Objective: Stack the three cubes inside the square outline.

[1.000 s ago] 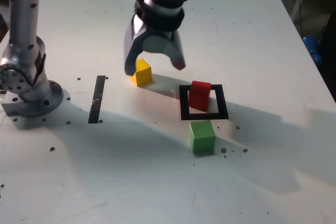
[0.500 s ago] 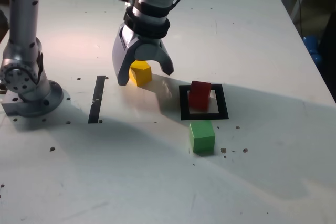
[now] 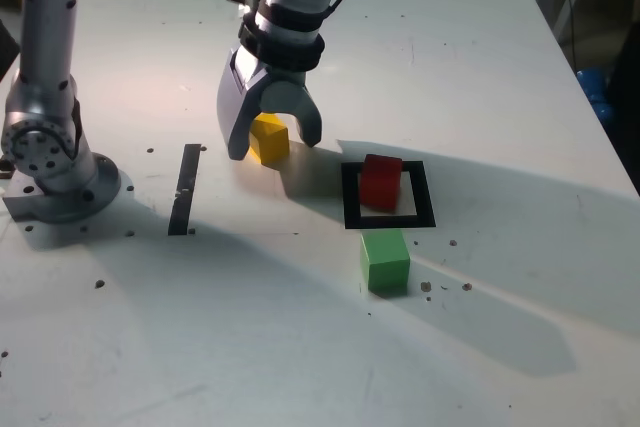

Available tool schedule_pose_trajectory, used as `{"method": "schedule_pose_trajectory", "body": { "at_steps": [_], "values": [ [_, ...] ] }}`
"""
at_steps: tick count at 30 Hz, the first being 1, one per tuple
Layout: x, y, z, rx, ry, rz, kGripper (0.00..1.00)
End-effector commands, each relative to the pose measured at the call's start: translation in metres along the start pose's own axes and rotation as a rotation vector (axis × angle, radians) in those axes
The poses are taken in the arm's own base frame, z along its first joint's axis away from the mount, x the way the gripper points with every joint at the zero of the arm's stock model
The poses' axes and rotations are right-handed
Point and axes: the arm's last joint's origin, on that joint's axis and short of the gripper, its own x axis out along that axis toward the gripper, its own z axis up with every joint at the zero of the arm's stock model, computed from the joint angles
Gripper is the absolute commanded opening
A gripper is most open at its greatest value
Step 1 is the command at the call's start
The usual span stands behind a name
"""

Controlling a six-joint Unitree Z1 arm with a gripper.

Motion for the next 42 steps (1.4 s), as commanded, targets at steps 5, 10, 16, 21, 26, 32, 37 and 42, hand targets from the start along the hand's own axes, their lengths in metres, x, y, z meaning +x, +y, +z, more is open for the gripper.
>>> {"method": "schedule_pose_trajectory", "body": {
  "at_steps": [5, 10, 16, 21, 26, 32, 37, 42],
  "values": [
    [0.000, 0.000, 0.002, 0.005, -0.008, 0.005, 0.29],
    [0.000, 0.001, 0.001, 0.006, -0.006, 0.005, 0.29],
    [-0.001, 0.000, 0.001, 0.011, -0.007, 0.005, 0.29],
    [-0.003, -0.002, 0.001, 0.026, -0.012, 0.006, 0.29],
    [-0.008, -0.007, 0.001, 0.048, -0.014, 0.017, 0.29],
    [-0.025, -0.017, -0.001, 0.093, -0.024, 0.050, 0.29],
    [-0.049, -0.033, -0.002, 0.159, -0.065, 0.089, 0.29],
    [-0.076, -0.058, -0.002, 0.255, -0.134, 0.123, 0.29]
  ]
}}
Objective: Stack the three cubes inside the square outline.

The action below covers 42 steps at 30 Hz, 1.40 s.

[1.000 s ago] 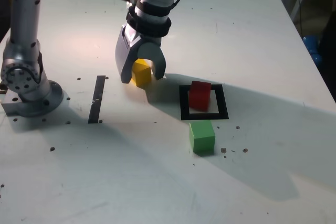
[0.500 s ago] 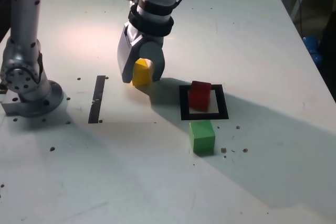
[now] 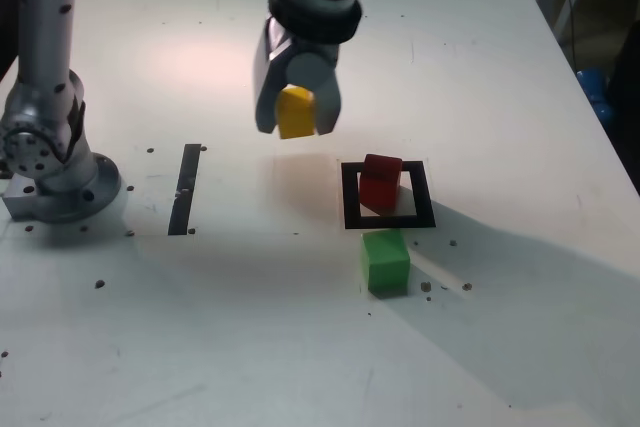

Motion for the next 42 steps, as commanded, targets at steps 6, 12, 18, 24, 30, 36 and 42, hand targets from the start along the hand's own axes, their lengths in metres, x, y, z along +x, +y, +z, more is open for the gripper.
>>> {"method": "schedule_pose_trajectory", "body": {
  "at_steps": [6, 12, 18, 24, 30, 36, 42],
  "values": [
    [-0.022, -0.025, 0.018, 0.122, -0.041, 0.012, 0.29],
    [-0.029, -0.043, 0.038, 0.208, -0.056, 0.015, 0.29],
    [-0.033, -0.055, 0.047, 0.244, -0.053, 0.022, 0.29],
    [-0.029, -0.057, 0.052, 0.253, -0.041, 0.017, 0.29],
    [-0.023, -0.059, 0.059, 0.265, -0.029, 0.006, 0.29],
    [-0.018, -0.061, 0.064, 0.268, -0.016, 0.001, 0.31],
    [-0.011, -0.062, 0.067, 0.285, 0.003, -0.005, 0.81]
  ]
}}
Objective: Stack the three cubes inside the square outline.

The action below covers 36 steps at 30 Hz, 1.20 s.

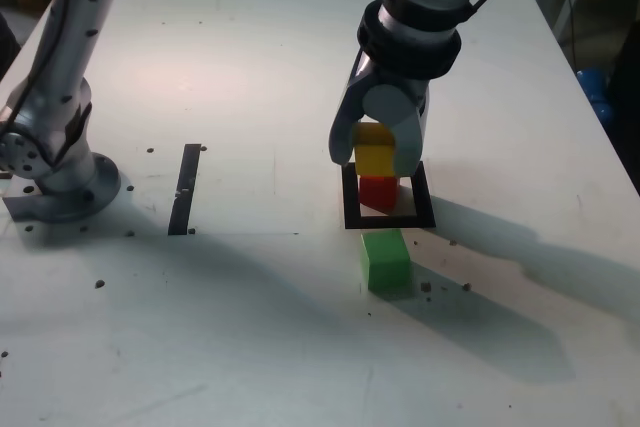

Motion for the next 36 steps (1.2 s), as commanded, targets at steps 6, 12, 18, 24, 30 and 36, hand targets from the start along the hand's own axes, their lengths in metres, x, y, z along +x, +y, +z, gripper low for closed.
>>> {"method": "schedule_pose_trajectory", "body": {
  "at_steps": [6, 12, 18, 24, 30, 36],
  "values": [
    [0.006, -0.001, 0.003, 0.011, 0.015, -0.007, 1.00],
    [0.002, -0.001, 0.000, 0.010, 0.007, -0.001, 1.00],
    [-0.015, -0.007, -0.016, 0.021, -0.018, 0.035, 1.00],
    [-0.039, -0.028, -0.035, 0.089, -0.055, 0.161, 1.00],
    [-0.050, -0.049, -0.042, 0.256, -0.070, 0.293, 1.00],
    [-0.048, -0.062, -0.045, 0.508, -0.043, 0.351, 1.00]
  ]
}}
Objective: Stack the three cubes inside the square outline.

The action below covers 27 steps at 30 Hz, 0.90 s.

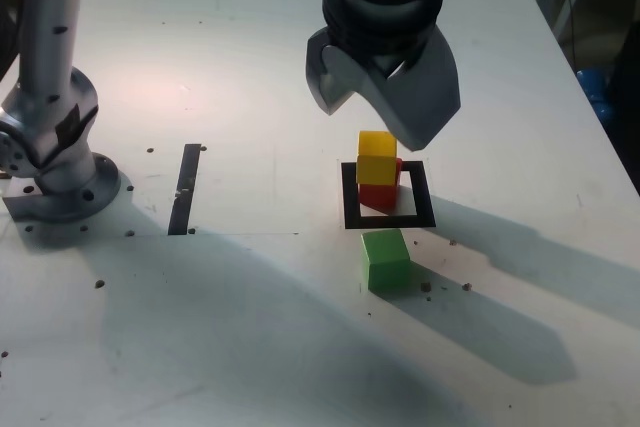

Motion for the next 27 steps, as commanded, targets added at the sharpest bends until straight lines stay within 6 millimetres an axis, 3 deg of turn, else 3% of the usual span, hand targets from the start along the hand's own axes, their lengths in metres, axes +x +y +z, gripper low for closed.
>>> {"method": "schedule_pose_trajectory", "body": {
  "at_steps": [1, 7, 15, 27],
  "values": [
    [-0.002, -0.002, 0.000, 0.094, -0.016, 0.002, 1.00],
    [-0.006, -0.010, 0.009, 0.241, -0.070, 0.029, 1.00],
    [-0.007, -0.024, 0.019, 0.314, -0.099, 0.034, 0.99],
    [0.023, -0.045, 0.039, 0.332, -0.115, -0.025, 0.98]
  ]
}}
